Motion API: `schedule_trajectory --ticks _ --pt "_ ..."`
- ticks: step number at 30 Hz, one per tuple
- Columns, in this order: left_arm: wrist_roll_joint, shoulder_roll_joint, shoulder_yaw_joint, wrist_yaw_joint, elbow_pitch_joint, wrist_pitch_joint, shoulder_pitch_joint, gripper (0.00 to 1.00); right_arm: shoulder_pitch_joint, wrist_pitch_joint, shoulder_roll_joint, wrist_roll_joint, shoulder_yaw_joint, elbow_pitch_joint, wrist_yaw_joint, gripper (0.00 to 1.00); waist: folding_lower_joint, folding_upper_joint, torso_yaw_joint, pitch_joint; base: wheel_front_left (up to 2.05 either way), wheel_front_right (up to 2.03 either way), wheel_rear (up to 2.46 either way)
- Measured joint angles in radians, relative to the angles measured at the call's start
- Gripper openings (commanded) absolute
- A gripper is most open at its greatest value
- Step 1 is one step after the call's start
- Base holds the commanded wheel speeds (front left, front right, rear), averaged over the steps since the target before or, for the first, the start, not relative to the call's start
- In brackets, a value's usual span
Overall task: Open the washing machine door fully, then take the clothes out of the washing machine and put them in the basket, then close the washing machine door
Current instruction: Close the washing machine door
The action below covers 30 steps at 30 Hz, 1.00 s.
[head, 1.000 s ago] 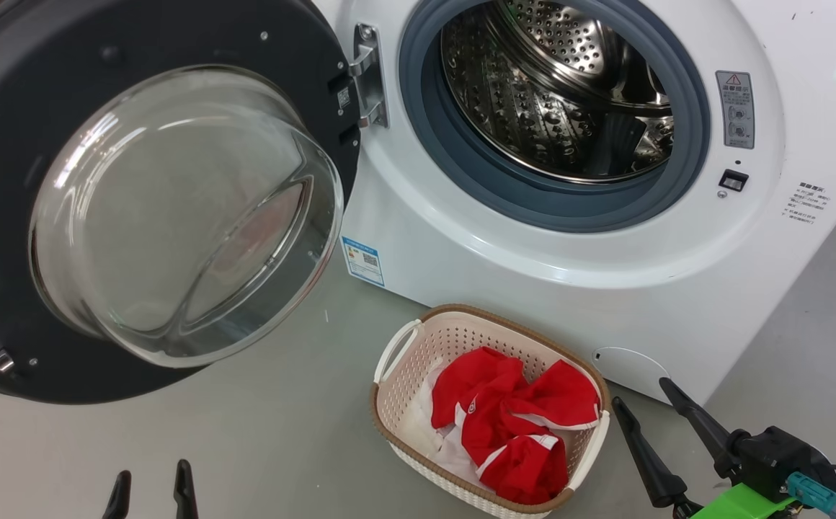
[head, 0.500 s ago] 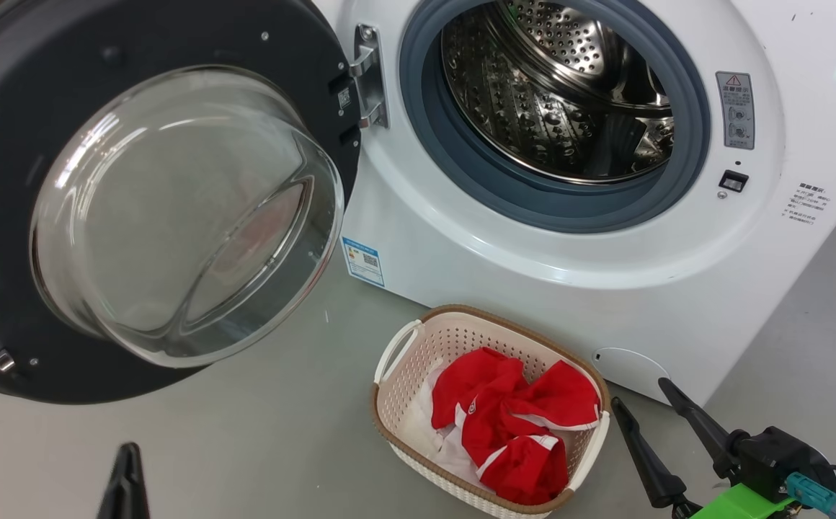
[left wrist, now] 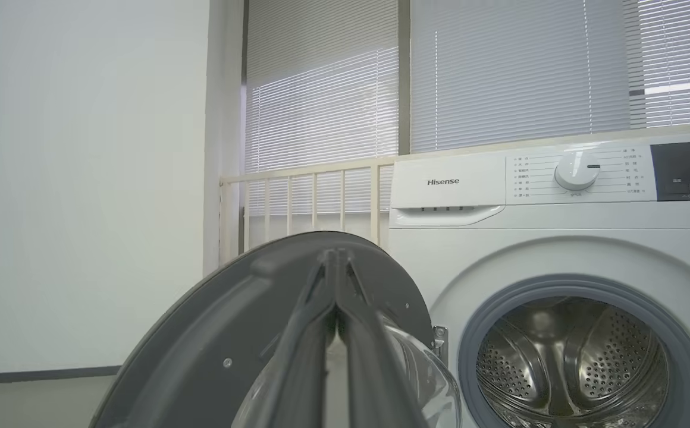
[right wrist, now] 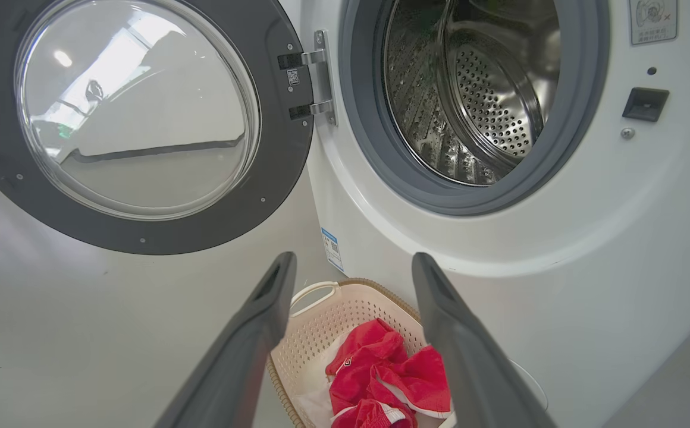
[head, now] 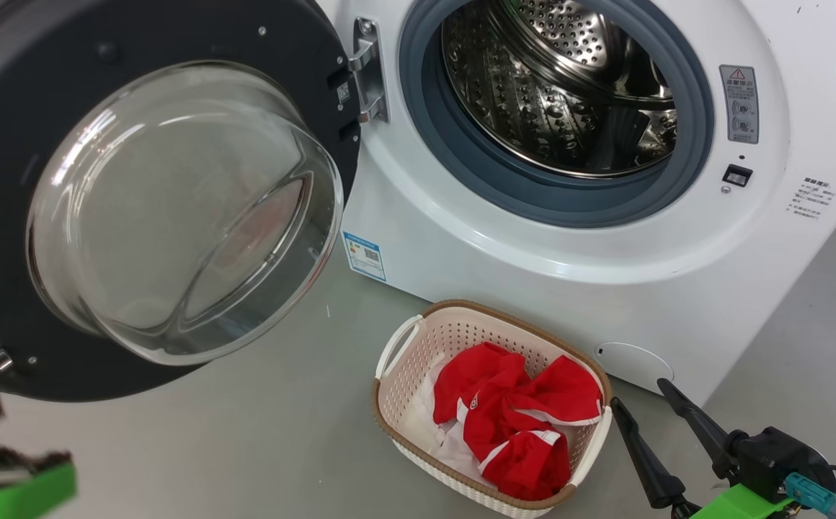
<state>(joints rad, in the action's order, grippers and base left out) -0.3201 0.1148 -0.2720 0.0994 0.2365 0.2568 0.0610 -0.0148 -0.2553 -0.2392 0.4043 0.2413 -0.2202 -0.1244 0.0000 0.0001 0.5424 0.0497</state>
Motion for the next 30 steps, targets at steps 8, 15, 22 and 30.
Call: schedule_trajectory --ticks 8,15,22,30 --pt "-0.065 0.127 -0.039 0.016 -0.11 0.0 0.222 0.0 0.0 0.0 -0.003 0.0 -0.007 0.003 0.0 1.0 0.0001 0.0 -0.001 0.018 0.0 0.0 0.0" --pt "-0.253 0.223 -0.109 0.024 -0.359 -0.049 0.429 0.0 0.0 0.0 -0.012 0.0 -0.016 0.012 0.0 1.0 0.0 0.0 0.0 0.045 0.0 0.0 0.0" --pt "-0.327 0.368 -0.103 0.024 -0.719 -0.152 0.641 0.0 0.001 0.0 -0.027 -0.001 -0.023 0.016 0.0 1.0 0.0001 0.0 0.0 0.077 0.0 0.0 0.0" --pt "-0.476 0.413 -0.109 0.025 -1.021 -0.384 0.845 0.0 0.006 0.0 -0.045 -0.004 -0.021 0.018 0.0 1.0 0.0001 0.0 0.003 0.109 0.0 0.0 0.0"
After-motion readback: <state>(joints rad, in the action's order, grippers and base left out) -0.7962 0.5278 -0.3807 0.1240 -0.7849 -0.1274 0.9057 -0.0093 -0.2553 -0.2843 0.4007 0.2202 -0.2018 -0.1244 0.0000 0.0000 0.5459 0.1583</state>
